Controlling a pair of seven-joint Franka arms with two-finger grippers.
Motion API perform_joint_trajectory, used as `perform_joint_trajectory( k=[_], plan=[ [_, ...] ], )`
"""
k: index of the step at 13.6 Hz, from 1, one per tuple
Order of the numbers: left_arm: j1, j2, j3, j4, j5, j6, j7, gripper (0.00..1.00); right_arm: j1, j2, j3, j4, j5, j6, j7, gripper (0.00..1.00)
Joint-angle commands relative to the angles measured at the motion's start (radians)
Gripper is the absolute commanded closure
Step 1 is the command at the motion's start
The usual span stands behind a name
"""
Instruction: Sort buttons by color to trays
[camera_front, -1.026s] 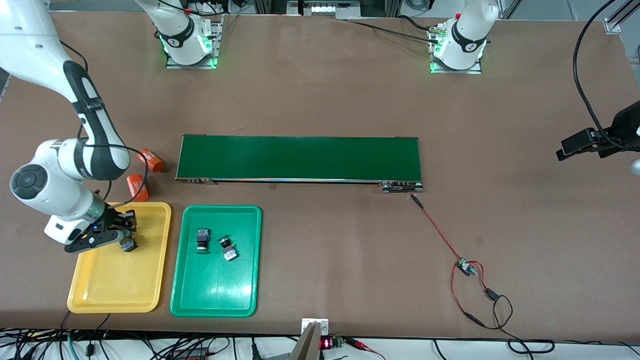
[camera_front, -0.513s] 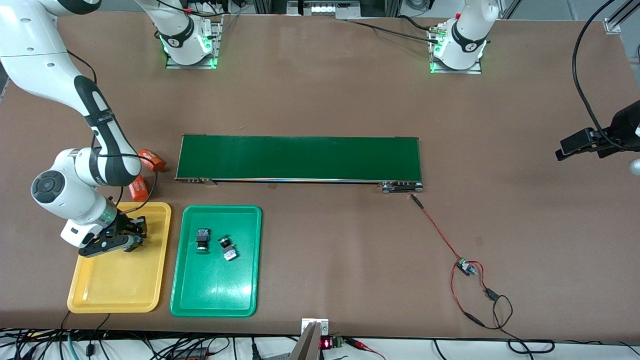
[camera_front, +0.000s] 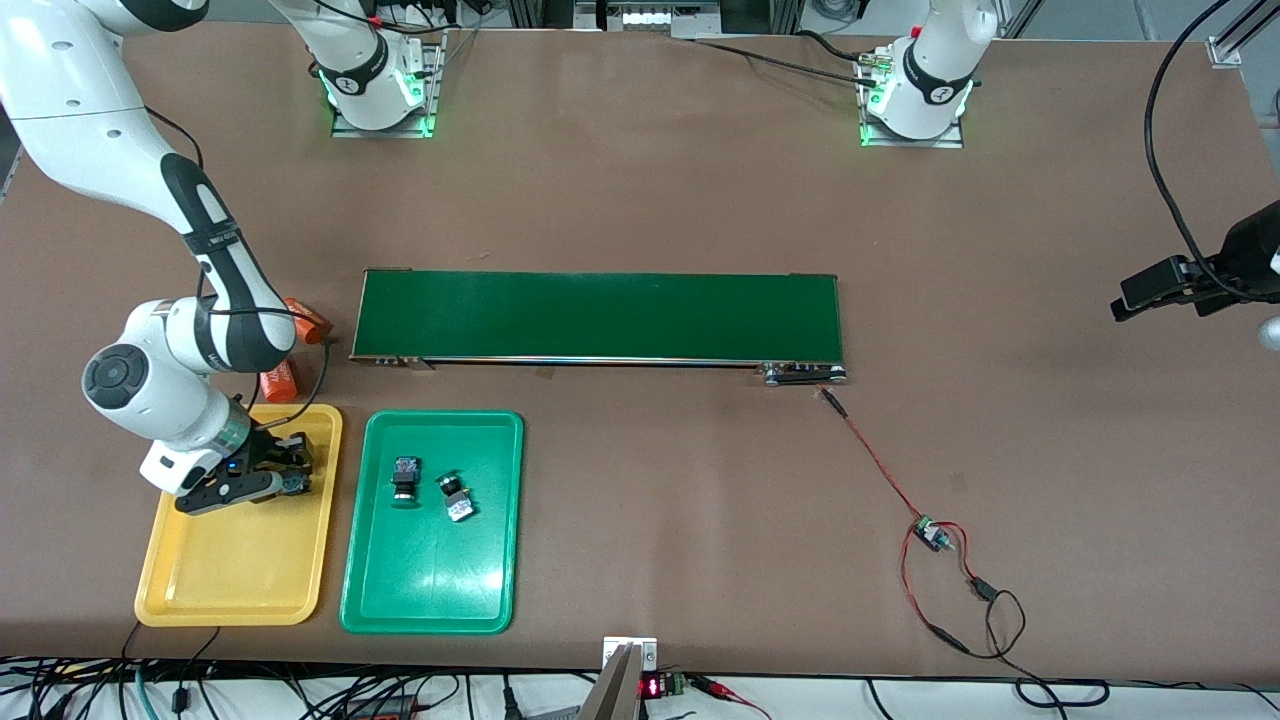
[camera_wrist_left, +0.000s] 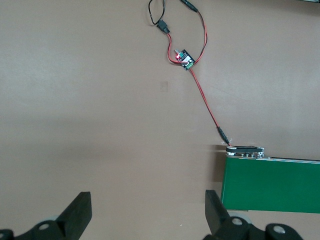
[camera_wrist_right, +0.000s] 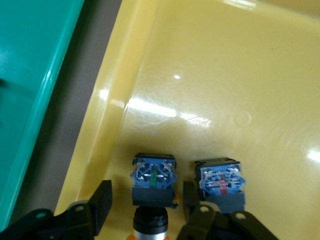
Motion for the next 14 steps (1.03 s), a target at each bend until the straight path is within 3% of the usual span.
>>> perform_joint_trajectory(
  k=[1, 4, 8, 11, 14],
  plan=[
    [-0.005, -0.015, -0.006, 0.004, -0.006, -0.008, 0.024, 0.00, -0.001, 0.011, 0.008, 0.017, -0.005, 0.001, 0.012, 0.26],
    [-0.006, -0.026, -0.034, 0.004, 0.004, -0.007, 0.022, 0.00, 0.003, -0.020, 0.011, 0.014, -0.004, -0.037, 0.020, 0.26],
    [0.004, -0.026, -0.030, 0.004, 0.004, -0.007, 0.022, 0.00, 0.025, -0.199, 0.012, 0.017, -0.001, -0.383, 0.126, 0.21],
    [0.004, -0.026, -0.030, 0.004, 0.004, -0.003, 0.022, 0.00, 0.036, -0.346, 0.009, 0.018, 0.137, -0.583, 0.133, 0.20],
    [0.004, -0.023, -0.028, 0.004, 0.005, 0.003, 0.024, 0.00, 0.036, -0.483, 0.009, 0.020, 0.165, -0.735, 0.199, 0.18]
  ],
)
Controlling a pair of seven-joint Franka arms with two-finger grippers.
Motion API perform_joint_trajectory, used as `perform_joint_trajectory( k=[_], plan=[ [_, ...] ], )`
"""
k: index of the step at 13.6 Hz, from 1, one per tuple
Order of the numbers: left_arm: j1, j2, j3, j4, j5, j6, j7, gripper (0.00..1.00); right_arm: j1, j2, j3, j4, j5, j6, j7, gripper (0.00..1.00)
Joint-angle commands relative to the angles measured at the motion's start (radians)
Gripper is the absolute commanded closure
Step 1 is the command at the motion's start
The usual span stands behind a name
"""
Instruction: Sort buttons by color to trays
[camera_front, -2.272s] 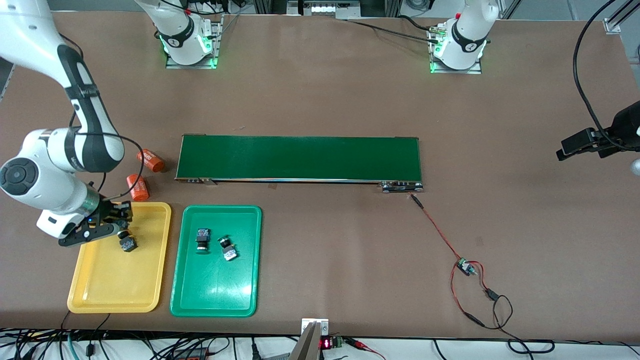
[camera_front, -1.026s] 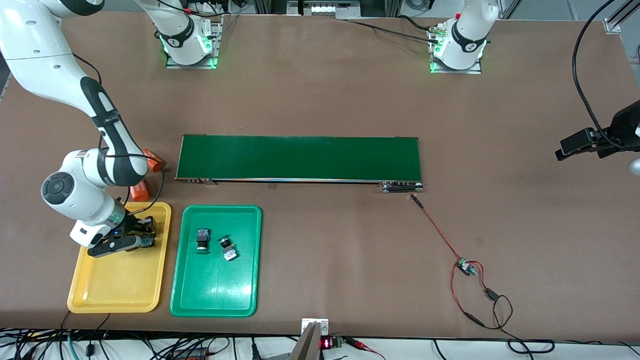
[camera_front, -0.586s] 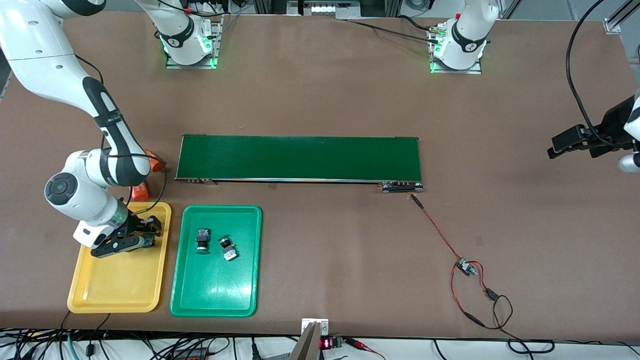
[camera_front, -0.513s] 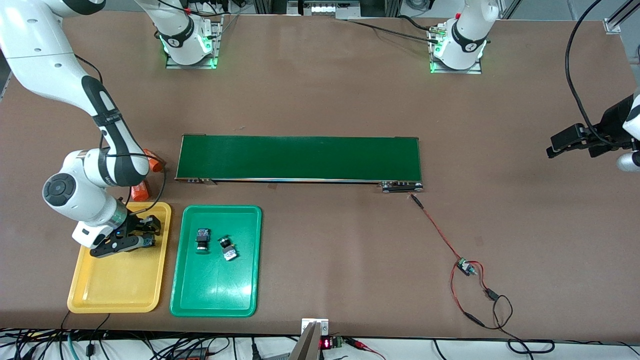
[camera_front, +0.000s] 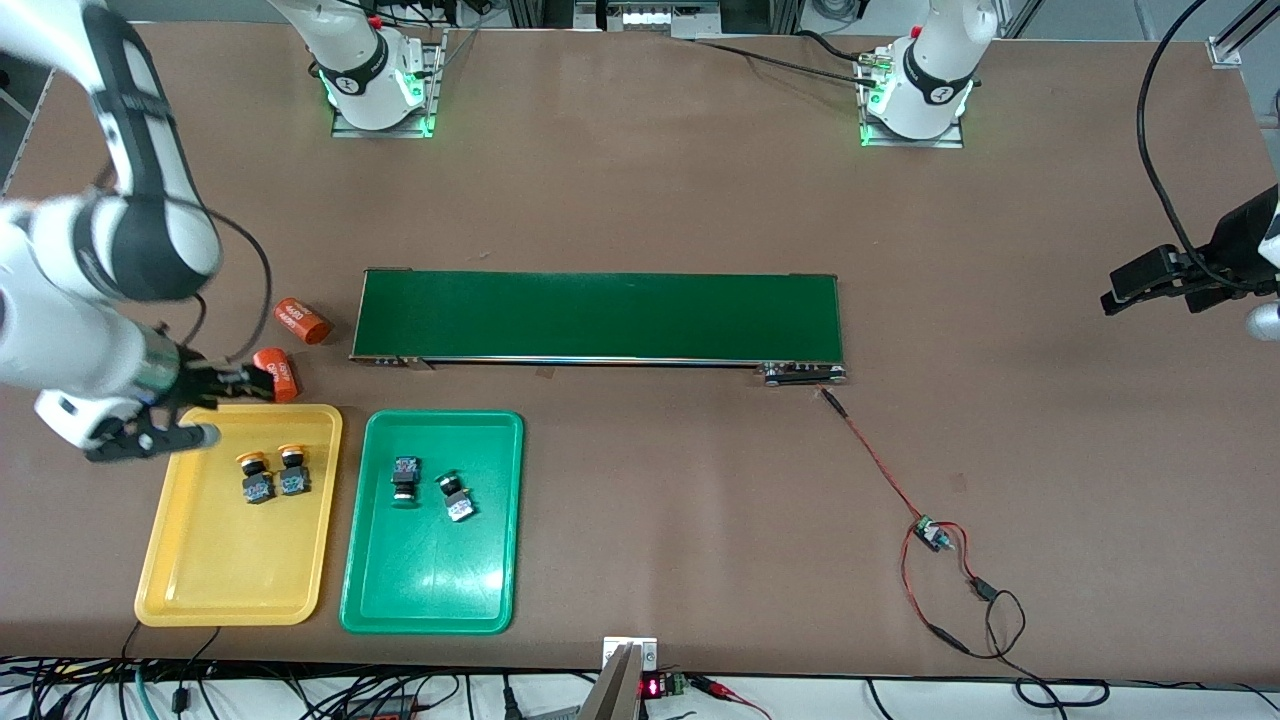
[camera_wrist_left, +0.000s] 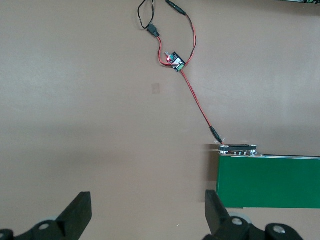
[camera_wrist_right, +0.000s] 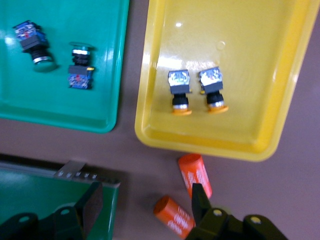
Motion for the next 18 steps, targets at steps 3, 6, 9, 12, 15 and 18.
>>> perform_joint_trajectory(
  k=[3, 6, 9, 12, 15, 18],
  plan=[
    [0.005, -0.009, -0.002, 0.003, 0.005, 0.000, 0.021, 0.00, 0.002, -0.212, -0.002, -0.028, 0.049, -0.182, 0.068, 0.17],
    [0.007, -0.009, 0.001, 0.001, 0.004, 0.000, 0.021, 0.00, 0.003, -0.306, -0.002, -0.028, 0.056, -0.259, 0.069, 0.02],
    [0.008, -0.009, 0.004, 0.001, 0.004, 0.000, 0.021, 0.00, 0.061, -0.354, -0.053, -0.026, 0.080, -0.323, 0.103, 0.00],
    [0.008, -0.009, 0.004, 0.001, 0.004, -0.002, 0.021, 0.00, 0.236, -0.366, -0.246, -0.022, 0.094, -0.327, 0.105, 0.00],
    [0.008, -0.009, 0.004, 0.001, 0.004, 0.000, 0.021, 0.00, 0.233, -0.366, -0.254, -0.023, 0.108, -0.321, 0.094, 0.00],
    [0.008, -0.008, 0.004, 0.001, 0.004, 0.000, 0.021, 0.00, 0.235, -0.352, -0.249, -0.017, 0.105, -0.325, 0.094, 0.00]
  ],
)
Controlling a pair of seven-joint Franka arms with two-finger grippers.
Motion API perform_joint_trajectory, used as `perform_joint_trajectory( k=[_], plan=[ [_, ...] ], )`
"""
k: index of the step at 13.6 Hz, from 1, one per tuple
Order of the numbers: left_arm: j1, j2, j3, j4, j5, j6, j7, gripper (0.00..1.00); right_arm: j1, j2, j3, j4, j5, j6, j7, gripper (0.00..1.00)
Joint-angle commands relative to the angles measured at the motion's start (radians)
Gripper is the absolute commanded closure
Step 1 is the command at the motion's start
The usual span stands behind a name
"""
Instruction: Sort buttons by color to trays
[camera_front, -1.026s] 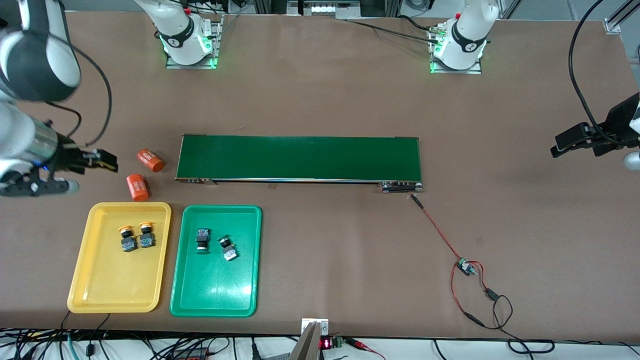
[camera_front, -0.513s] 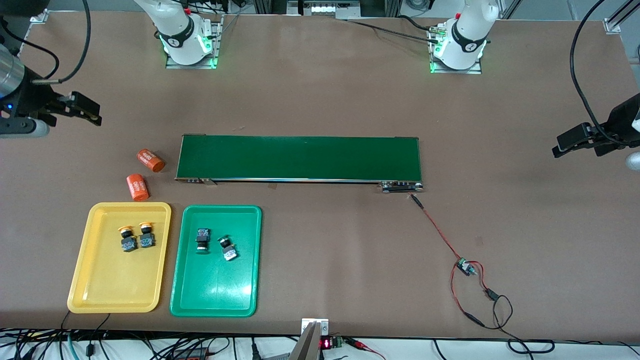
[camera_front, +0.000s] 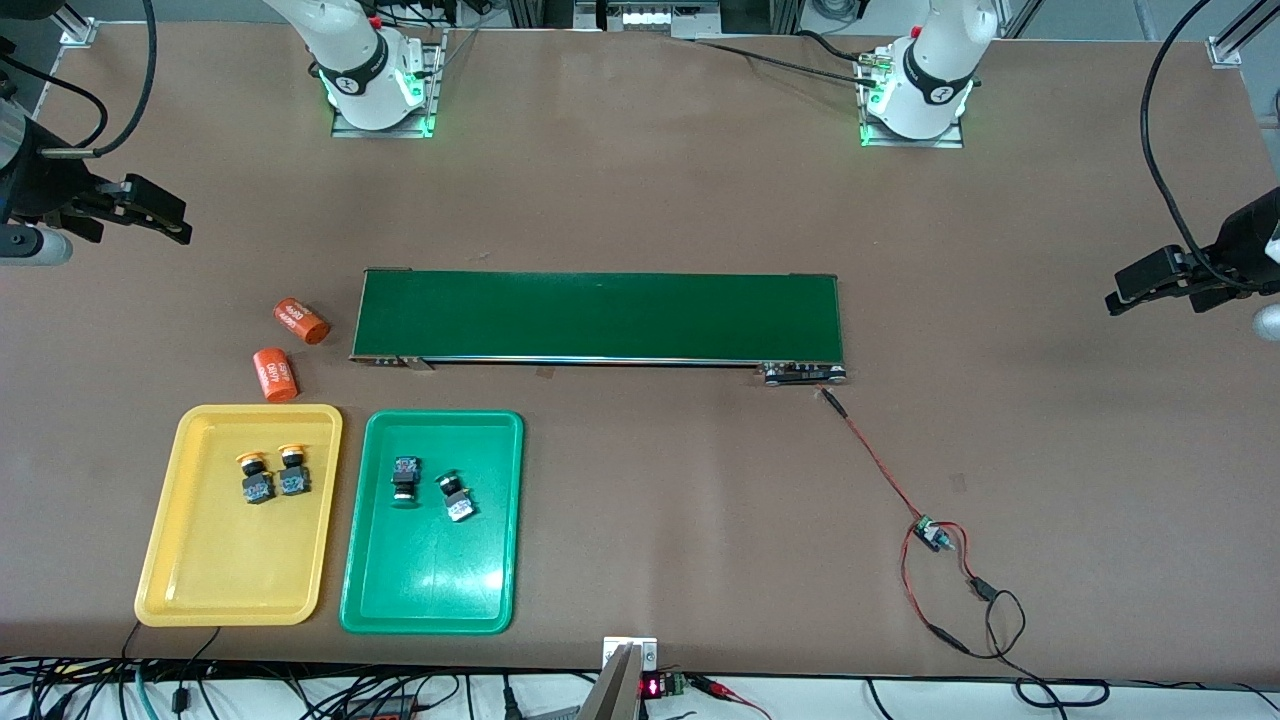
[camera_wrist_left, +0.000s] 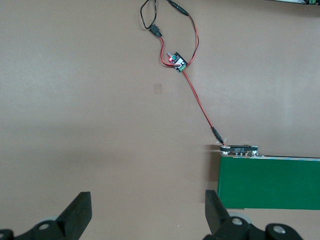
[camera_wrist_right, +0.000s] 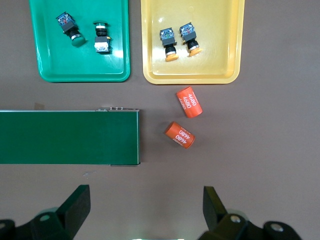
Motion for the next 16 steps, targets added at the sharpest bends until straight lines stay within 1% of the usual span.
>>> perform_joint_trajectory(
  k=[1, 5, 6, 8, 9, 11, 14, 16],
  plan=[
    [0.003, -0.008, 0.001, 0.001, 0.004, 0.000, 0.021, 0.00, 0.017, -0.001, -0.009, -0.004, 0.014, -0.004, -0.003, 0.00],
    [0.003, -0.008, 0.003, 0.001, 0.004, 0.000, 0.021, 0.00, 0.000, 0.008, -0.007, -0.004, 0.014, -0.006, -0.005, 0.00],
    [0.003, -0.008, 0.003, 0.001, 0.004, 0.000, 0.021, 0.00, -0.021, 0.007, 0.009, -0.004, 0.014, -0.006, -0.008, 0.00],
    [0.003, -0.006, 0.004, 0.001, 0.004, 0.000, 0.021, 0.00, -0.076, 0.007, 0.071, -0.004, 0.016, -0.009, -0.014, 0.00],
    [0.003, -0.005, 0.006, 0.001, 0.004, 0.001, 0.021, 0.00, -0.080, 0.007, 0.077, -0.004, 0.016, -0.009, -0.014, 0.00],
    [0.005, -0.005, 0.006, 0.001, 0.002, 0.001, 0.021, 0.00, -0.080, 0.016, 0.076, -0.013, 0.018, -0.009, -0.011, 0.00],
    [0.005, -0.005, 0.007, 0.001, 0.004, 0.001, 0.021, 0.00, -0.081, 0.056, 0.076, -0.021, 0.018, -0.006, -0.015, 0.00],
    [0.003, -0.005, 0.007, 0.001, 0.004, 0.003, 0.021, 0.00, -0.081, 0.060, 0.076, -0.024, 0.019, 0.008, -0.041, 0.00]
  ],
)
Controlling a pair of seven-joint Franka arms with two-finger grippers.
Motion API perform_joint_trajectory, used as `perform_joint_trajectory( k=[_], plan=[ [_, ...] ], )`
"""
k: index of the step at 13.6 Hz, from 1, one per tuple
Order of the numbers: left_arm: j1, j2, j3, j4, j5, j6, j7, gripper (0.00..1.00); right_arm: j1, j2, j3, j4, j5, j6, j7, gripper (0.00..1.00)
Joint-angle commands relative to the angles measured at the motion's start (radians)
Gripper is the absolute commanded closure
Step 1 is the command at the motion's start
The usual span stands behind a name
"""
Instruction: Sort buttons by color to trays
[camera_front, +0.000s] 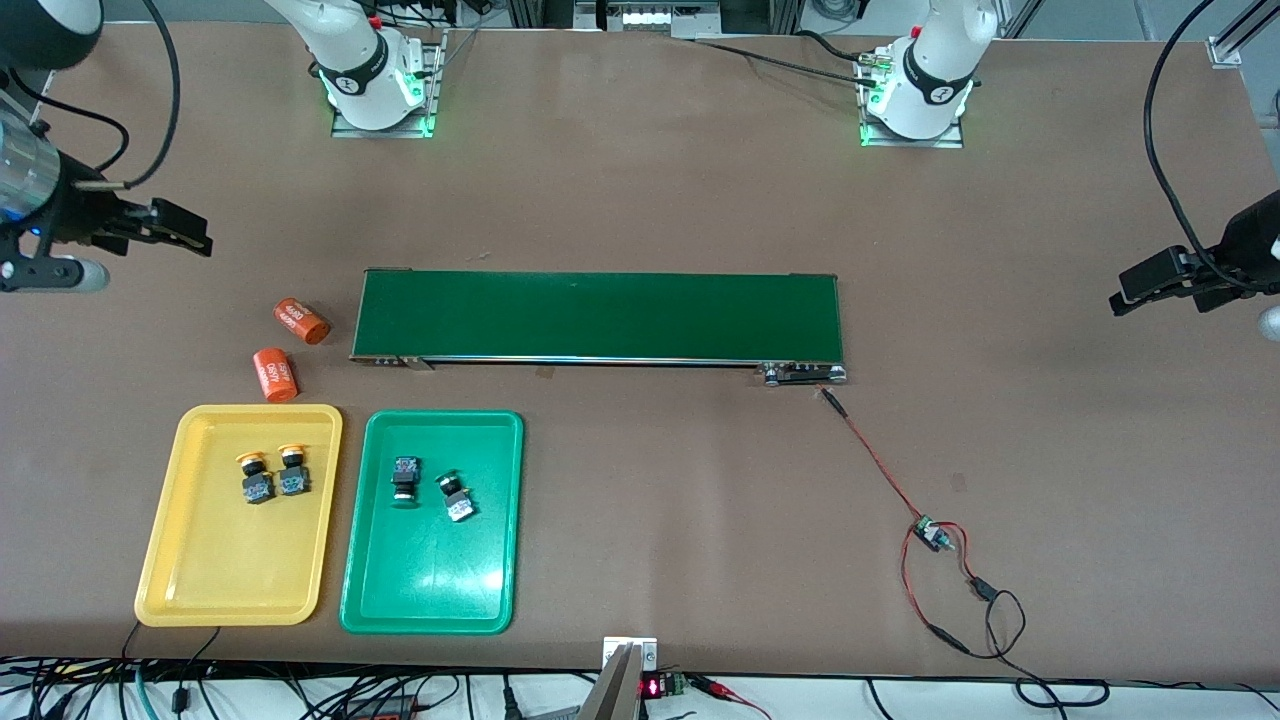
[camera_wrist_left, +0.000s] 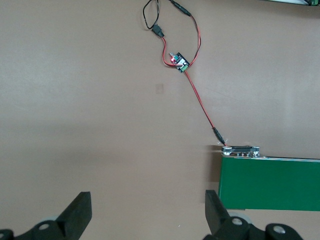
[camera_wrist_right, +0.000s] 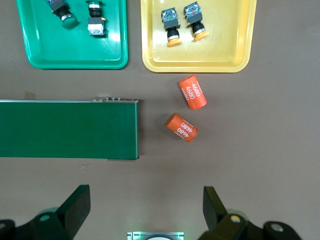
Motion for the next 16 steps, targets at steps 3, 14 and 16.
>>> perform_joint_trajectory(
  k=[3, 14, 16],
  plan=[
    [0.002, -0.003, 0.003, 0.001, 0.002, 0.003, 0.021, 0.00, -0.012, 0.018, 0.015, 0.000, 0.026, 0.029, -0.029, 0.00],
    [0.008, -0.002, 0.003, 0.000, 0.001, 0.003, 0.021, 0.00, 0.110, 0.020, -0.087, 0.000, 0.027, 0.032, -0.028, 0.00],
    [0.009, -0.002, 0.003, 0.000, 0.001, 0.003, 0.021, 0.00, 0.143, 0.020, -0.121, 0.000, 0.027, 0.032, -0.028, 0.00]
  ],
)
